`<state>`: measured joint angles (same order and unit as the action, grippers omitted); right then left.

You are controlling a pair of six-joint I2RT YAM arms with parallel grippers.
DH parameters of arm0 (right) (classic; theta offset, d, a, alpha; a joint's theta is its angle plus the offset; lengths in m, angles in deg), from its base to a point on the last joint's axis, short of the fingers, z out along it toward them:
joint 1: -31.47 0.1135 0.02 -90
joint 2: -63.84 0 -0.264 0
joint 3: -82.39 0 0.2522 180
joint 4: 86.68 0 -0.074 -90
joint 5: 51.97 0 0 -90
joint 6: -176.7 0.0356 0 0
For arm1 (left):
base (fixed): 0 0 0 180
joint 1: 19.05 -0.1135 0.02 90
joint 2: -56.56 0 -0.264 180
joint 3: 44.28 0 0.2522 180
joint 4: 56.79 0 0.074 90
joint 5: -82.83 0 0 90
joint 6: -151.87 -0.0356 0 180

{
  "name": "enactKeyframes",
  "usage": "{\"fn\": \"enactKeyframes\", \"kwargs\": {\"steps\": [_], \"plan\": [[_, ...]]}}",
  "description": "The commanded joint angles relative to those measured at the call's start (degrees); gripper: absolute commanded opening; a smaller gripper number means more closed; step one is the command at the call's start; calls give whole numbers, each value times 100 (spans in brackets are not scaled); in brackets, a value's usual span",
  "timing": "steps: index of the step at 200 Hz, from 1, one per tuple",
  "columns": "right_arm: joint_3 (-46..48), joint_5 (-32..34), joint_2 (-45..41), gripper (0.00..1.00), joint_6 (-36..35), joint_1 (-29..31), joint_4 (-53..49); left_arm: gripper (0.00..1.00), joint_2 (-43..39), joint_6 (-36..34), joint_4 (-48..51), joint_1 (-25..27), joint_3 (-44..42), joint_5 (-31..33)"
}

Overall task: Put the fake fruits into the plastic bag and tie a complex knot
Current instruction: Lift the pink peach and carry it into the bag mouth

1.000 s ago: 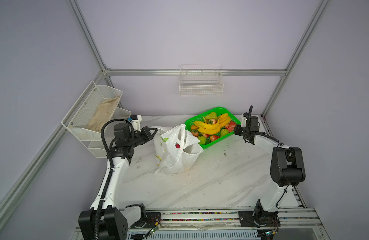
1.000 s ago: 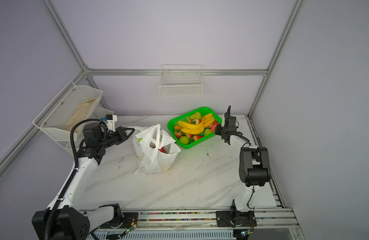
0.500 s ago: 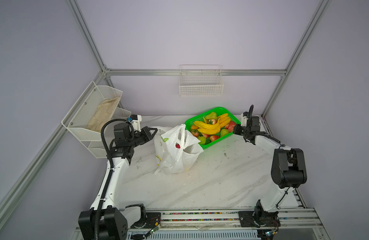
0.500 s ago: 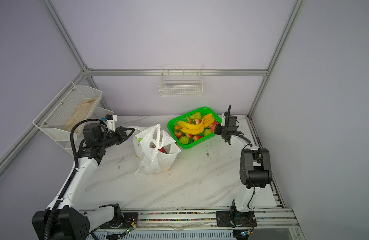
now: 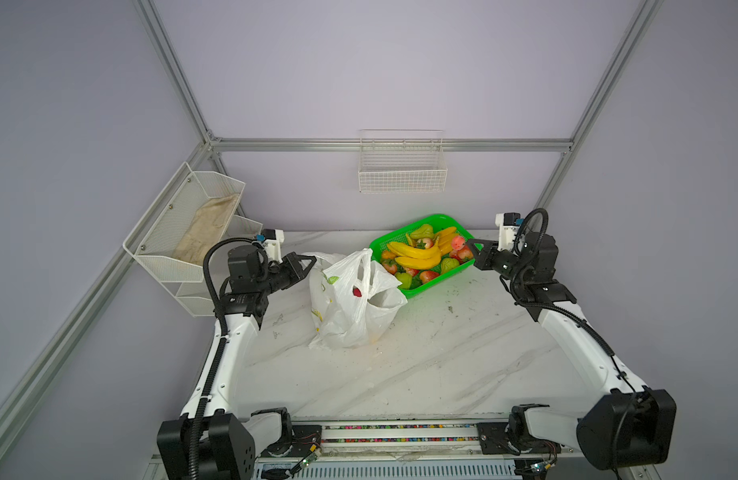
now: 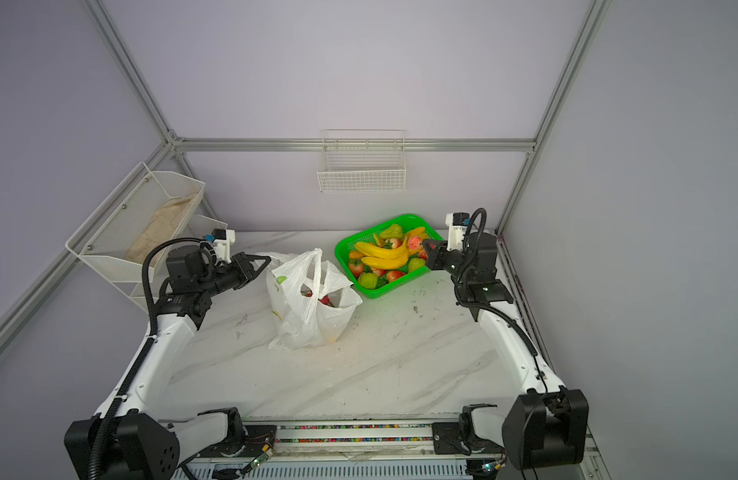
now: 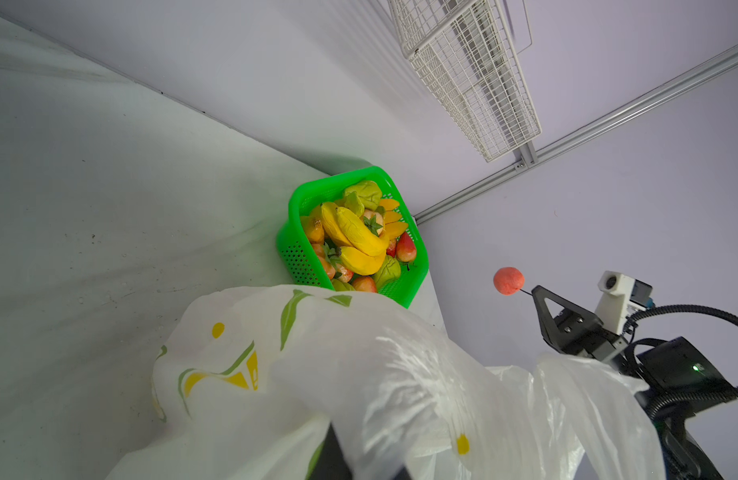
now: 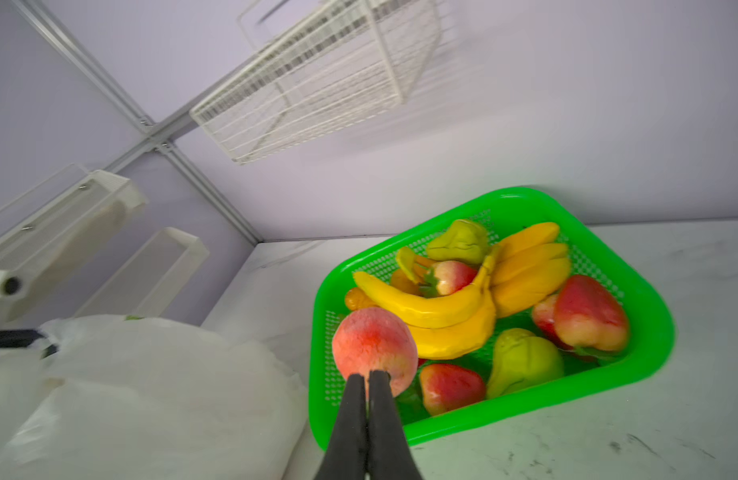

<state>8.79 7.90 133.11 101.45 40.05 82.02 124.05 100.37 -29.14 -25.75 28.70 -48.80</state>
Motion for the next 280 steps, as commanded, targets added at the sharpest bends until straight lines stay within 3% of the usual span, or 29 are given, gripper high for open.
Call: {"fn": "enactKeyframes", "kwargs": {"steps": [1,65,127,192,280], "plan": [[116,-401,-434,0,-201,544,-561,0,-15,79,-342,27,-199,-145],[117,-989,-925,0,-828,1674,-1582,0,28,74,-367,134,-219,-100],[154,-817,-593,0,-834,2530,-1223,0,37,61,-368,151,-218,-100],[54,-115,95,0,-504,2980,-259,0,17,64,-369,177,-218,-126],[363,1625,1060,0,55,3797,1586,0,-7,88,-369,211,-222,-161]]}}
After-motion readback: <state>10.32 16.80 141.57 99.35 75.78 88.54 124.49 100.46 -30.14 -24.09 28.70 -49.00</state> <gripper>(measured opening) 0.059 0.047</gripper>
